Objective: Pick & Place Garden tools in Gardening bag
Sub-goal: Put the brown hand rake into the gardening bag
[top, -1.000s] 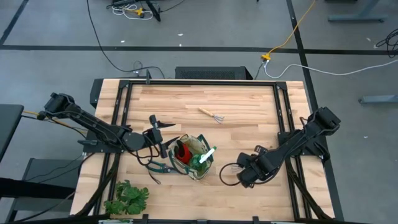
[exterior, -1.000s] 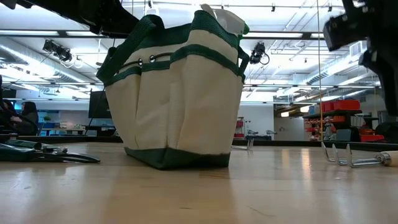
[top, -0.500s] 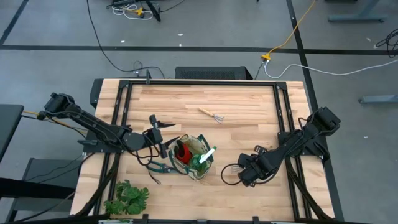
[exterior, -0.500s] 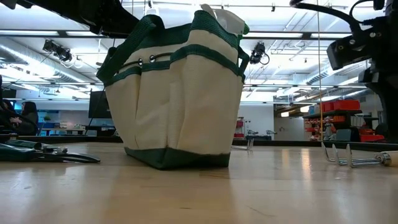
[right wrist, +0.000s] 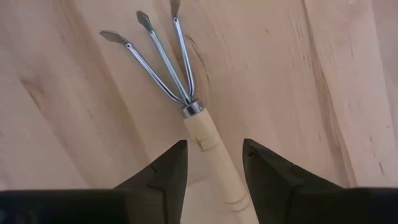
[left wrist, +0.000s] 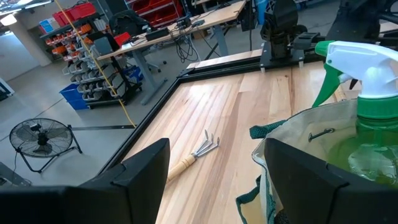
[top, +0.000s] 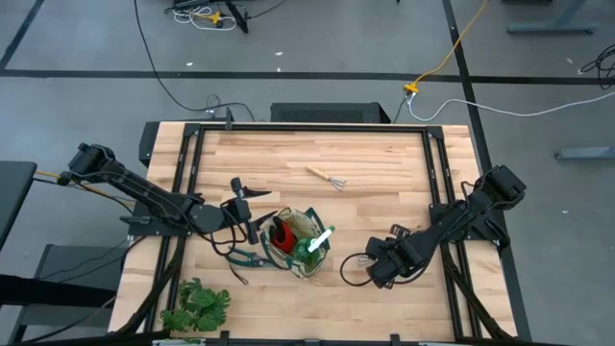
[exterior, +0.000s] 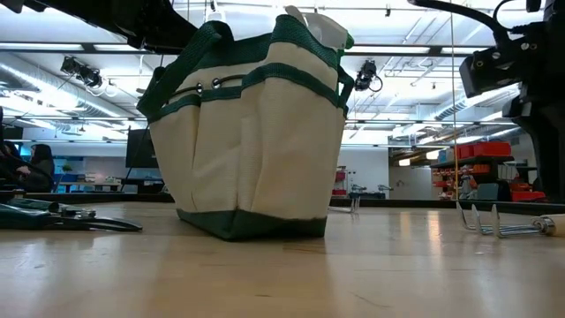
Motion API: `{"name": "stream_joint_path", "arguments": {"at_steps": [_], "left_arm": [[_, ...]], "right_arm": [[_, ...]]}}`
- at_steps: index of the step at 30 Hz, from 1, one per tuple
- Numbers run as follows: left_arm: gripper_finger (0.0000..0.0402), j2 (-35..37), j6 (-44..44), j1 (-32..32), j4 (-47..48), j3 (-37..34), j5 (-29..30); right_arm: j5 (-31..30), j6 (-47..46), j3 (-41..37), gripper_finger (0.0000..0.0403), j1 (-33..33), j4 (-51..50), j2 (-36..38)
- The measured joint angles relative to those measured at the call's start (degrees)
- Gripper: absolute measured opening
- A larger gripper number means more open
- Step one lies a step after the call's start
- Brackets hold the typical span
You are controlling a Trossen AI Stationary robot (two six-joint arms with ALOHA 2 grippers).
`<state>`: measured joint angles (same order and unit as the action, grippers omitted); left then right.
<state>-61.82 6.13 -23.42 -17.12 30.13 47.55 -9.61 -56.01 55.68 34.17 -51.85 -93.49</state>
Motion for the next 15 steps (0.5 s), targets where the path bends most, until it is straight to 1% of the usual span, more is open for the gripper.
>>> {"name": "stream_joint_path", "arguments": {"at_steps": [8,15], "left_arm": [[0.027,0.0,0.0,0.0,0.0,0.0,0.0],[0.027,0.0,0.0,0.0,0.0,0.0,0.0]], "right_arm": [[-0.4,0.2,-0.1,0.0156,0.0,0.3,0.0],[1.7,-0.5,-6.1,0.0156,-0.2,9.4,0.0]]}}
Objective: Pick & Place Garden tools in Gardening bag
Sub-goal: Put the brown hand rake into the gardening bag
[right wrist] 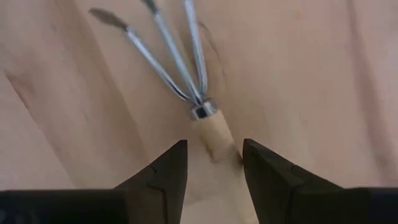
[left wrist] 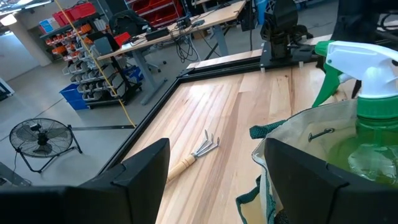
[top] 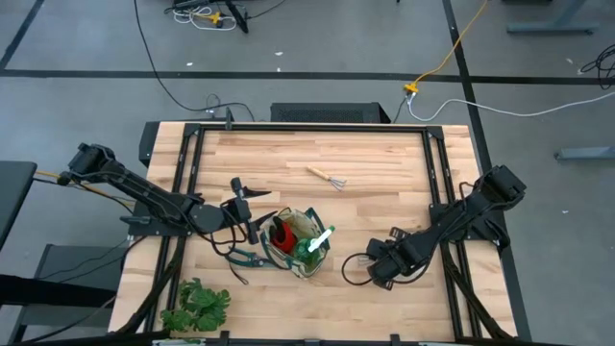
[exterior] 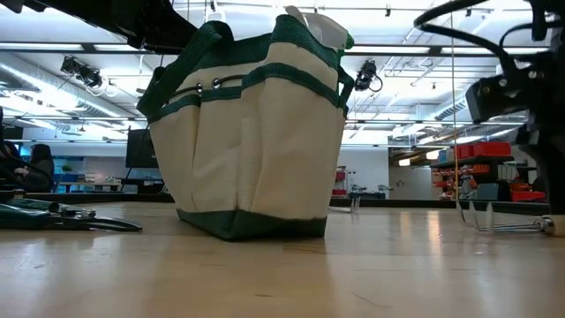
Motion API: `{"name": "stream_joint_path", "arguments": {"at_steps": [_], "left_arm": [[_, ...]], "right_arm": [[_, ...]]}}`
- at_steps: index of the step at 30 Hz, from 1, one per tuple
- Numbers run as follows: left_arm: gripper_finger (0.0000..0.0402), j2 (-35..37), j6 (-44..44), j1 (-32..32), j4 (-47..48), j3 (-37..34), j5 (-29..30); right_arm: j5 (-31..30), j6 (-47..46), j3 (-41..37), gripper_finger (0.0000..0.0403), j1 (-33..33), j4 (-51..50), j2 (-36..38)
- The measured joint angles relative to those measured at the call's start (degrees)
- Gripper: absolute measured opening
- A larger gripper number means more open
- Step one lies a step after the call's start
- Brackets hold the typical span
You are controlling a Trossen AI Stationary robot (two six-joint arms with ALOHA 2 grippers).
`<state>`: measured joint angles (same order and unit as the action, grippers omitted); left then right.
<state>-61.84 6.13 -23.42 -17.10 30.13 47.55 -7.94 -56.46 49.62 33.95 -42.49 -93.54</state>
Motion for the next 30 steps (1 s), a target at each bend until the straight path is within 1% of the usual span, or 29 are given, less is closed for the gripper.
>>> {"name": "stream_joint_path", "arguments": {"at_steps": [5,11,14,20,21,25,27,30], "left_arm": [[0.027,0.0,0.0,0.0,0.0,0.0,0.0],[0.027,0.0,0.0,0.0,0.0,0.0,0.0],[0.027,0.0,0.0,0.0,0.0,0.0,0.0],[0.027,0.0,0.0,0.0,0.0,0.0,0.0],[0.027,0.0,0.0,0.0,0.0,0.0,0.0],[0.027,0.0,0.0,0.0,0.0,0.0,0.0],[0.027,0.0,0.0,0.0,0.0,0.0,0.0],[0.027,0.0,0.0,0.0,0.0,0.0,0.0]], "right_arm": [[0.1,1.0,-2.7,0.0156,-0.6,3.3,0.1],[0.5,1.3,-4.2,0.0149,-1.2,4.3,0.3],[0.5,1.5,-4.2,0.0127,-1.2,5.5,0.3],[0.6,1.9,-4.3,0.0047,-1.2,6.4,0.2],[0.8,1.9,-4.3,0.0041,-1.2,6.5,0.2],[0.8,1.5,-4.0,0.0041,-1.3,6.5,0.8],[-0.1,1.4,-3.5,0.0041,-1.2,5.7,1.3],[-4.3,1.4,-2.7,0.0041,-1.4,4.5,2.9]]}}
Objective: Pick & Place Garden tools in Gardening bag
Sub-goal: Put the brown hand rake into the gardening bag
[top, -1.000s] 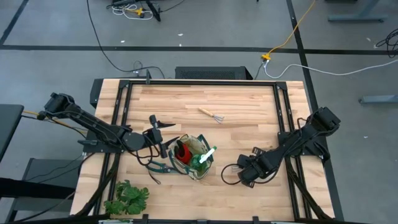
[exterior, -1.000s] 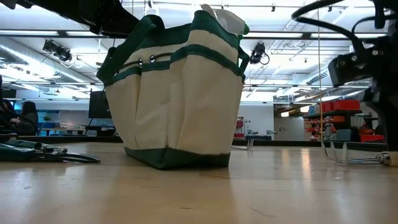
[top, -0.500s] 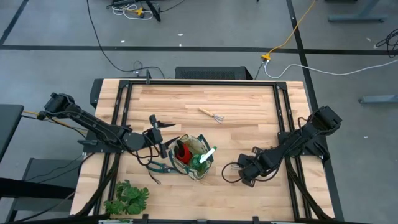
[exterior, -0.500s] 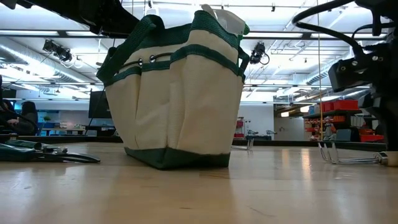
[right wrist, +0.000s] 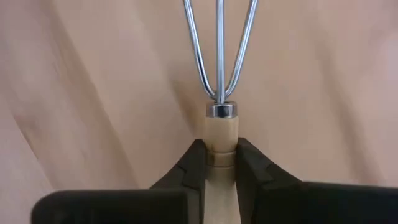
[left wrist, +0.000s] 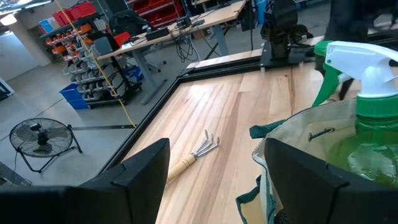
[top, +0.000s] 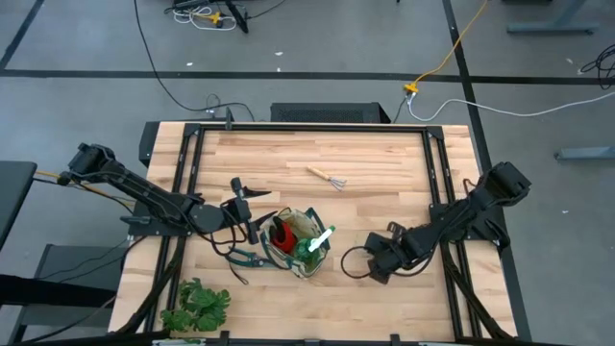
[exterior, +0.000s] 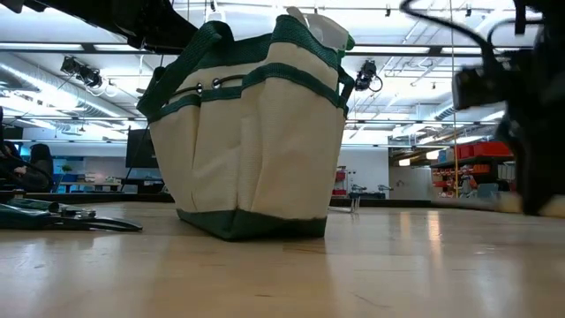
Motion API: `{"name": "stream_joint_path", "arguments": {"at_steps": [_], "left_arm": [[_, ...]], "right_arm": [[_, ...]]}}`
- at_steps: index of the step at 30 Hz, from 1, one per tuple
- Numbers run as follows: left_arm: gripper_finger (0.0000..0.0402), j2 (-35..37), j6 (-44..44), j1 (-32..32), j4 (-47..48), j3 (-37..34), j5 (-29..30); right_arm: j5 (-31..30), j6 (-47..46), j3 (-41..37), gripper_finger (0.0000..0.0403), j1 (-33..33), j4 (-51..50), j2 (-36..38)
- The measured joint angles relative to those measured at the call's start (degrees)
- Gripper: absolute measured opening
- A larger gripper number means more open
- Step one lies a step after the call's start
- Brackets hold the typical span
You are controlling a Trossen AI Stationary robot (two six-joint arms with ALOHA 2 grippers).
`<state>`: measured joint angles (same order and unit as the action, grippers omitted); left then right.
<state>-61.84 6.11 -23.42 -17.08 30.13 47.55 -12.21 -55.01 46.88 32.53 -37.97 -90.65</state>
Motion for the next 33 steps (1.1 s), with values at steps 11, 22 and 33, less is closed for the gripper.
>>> {"name": "stream_joint_path", "arguments": {"at_steps": [11,22,33], "left_arm": [[0.027,0.0,0.0,0.0,0.0,0.0,0.0],[0.027,0.0,0.0,0.0,0.0,0.0,0.0],[0.027,0.0,0.0,0.0,0.0,0.0,0.0]], "right_arm": [[-13.7,-3.2,0.2,0.0041,-0.6,-2.6,8.5],[-28.7,4.4,0.3,0.0041,-4.6,1.3,18.5],[-33.7,30.1,0.3,0.0041,-9.8,27.1,22.1]]}}
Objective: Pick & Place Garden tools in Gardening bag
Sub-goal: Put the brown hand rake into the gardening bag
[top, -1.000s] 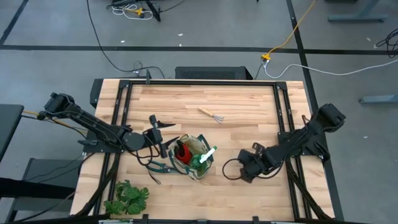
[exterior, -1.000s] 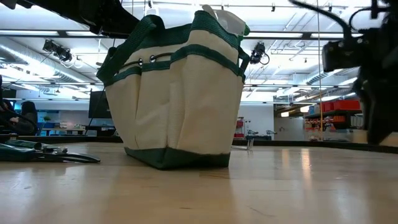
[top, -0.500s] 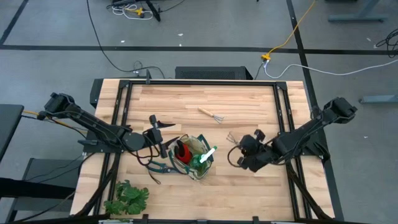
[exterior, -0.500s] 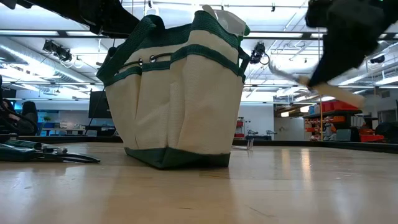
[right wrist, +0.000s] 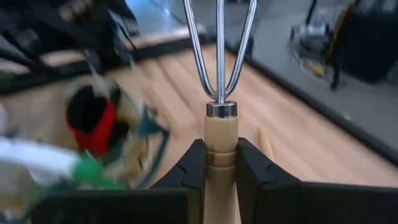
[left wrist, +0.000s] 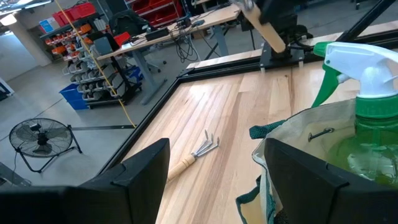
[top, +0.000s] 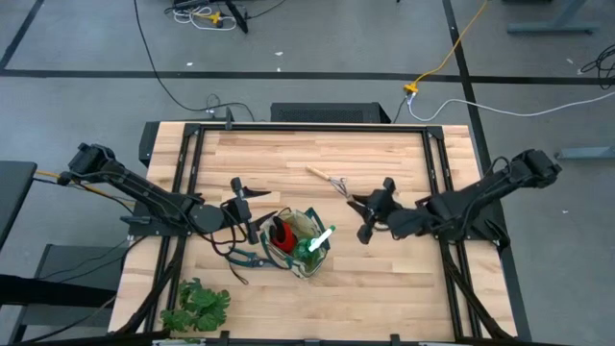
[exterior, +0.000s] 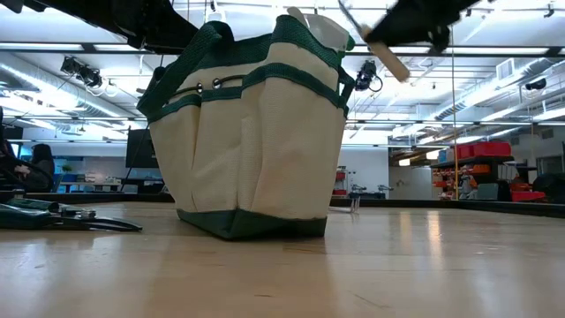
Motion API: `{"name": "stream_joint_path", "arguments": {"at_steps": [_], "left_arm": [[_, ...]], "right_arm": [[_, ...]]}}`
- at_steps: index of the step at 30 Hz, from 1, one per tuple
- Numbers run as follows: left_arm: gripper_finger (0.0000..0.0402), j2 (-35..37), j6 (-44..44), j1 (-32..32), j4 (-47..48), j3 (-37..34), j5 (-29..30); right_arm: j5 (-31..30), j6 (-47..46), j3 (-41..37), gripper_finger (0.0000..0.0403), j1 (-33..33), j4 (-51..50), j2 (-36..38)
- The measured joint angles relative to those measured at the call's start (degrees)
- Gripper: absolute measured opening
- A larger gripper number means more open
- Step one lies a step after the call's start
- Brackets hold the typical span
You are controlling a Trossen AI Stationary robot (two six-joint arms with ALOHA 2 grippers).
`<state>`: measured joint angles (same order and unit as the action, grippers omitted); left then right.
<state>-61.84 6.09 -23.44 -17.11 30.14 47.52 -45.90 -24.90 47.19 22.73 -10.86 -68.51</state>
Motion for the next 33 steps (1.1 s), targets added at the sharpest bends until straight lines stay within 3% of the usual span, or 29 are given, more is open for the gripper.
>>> {"name": "stream_joint_path", "arguments": {"at_steps": [8,18,33], "left_arm": [[0.027,0.0,0.0,0.0,0.0,0.0,0.0],[0.027,0.0,0.0,0.0,0.0,0.0,0.0],[0.027,0.0,0.0,0.0,0.0,0.0,0.0]], "right_arm": [[4.0,12.0,0.1,0.0041,-3.0,16.0,-1.8],[9.7,20.9,0.1,0.0041,-5.5,34.1,-9.9],[20.2,23.2,0.1,0.0041,-8.7,52.2,-19.8]]}}
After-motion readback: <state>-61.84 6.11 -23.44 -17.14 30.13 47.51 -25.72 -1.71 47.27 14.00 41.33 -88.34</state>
